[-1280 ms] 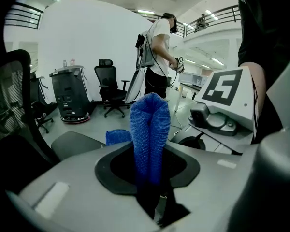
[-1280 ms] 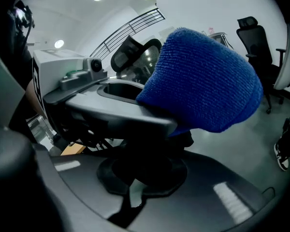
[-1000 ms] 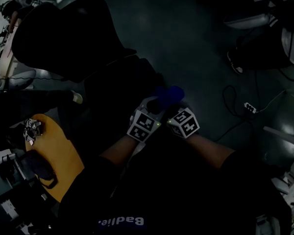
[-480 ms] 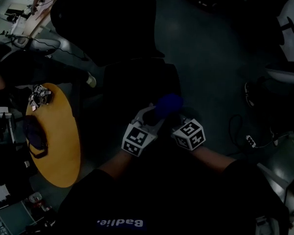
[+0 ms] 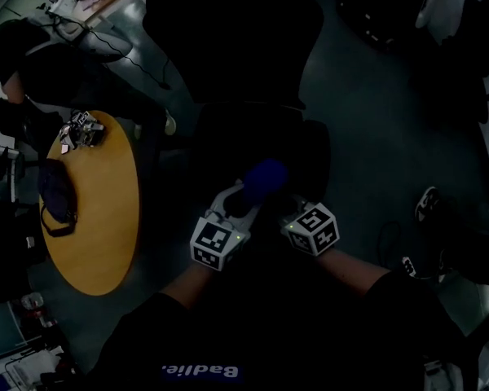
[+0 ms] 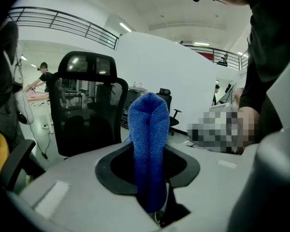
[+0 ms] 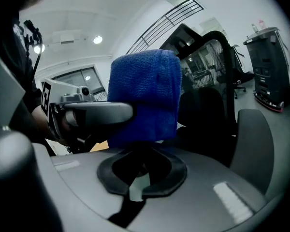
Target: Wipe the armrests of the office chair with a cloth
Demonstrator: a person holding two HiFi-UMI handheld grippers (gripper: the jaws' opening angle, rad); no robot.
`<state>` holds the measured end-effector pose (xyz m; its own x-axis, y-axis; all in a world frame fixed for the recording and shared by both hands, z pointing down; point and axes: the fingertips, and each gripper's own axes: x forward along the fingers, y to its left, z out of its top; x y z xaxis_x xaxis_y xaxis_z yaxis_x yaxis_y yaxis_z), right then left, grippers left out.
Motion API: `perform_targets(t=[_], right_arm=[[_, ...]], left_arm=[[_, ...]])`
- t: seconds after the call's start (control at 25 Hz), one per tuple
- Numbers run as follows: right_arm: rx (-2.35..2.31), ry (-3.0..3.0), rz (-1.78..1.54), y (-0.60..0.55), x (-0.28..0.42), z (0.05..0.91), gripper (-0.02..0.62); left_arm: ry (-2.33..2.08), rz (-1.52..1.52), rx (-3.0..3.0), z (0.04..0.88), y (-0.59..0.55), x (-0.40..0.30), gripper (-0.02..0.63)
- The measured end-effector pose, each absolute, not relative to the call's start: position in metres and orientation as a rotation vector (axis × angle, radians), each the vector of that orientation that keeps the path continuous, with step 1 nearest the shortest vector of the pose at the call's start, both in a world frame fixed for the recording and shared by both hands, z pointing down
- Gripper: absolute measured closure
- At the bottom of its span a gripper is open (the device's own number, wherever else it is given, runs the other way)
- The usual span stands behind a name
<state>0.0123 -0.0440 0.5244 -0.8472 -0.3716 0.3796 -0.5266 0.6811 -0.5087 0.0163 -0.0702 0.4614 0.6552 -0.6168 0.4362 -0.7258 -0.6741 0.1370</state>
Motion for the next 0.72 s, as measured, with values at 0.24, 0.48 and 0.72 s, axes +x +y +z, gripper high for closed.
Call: perform_targets(t=[0.24,0.48,0.72], right_arm=[[0.727,-2.61,0.843,-0.054,-0.048,0.522,0.591],[0.802,-2.555,0.862,-0.071,-0.121,0.528,0.591],[0.89,-2.504,0.845,-0.105,-0.187,0.528,0.591]], left_arm=[[-1.098,0.444,2.568,0.458,-0.082,-0.055,0.477],[-1.066,0.415,2.601,0.457,-0.108,-0.137,0.477],[-1.045,0.372,2.644,0.452,-0.14,-0.218,0.477]])
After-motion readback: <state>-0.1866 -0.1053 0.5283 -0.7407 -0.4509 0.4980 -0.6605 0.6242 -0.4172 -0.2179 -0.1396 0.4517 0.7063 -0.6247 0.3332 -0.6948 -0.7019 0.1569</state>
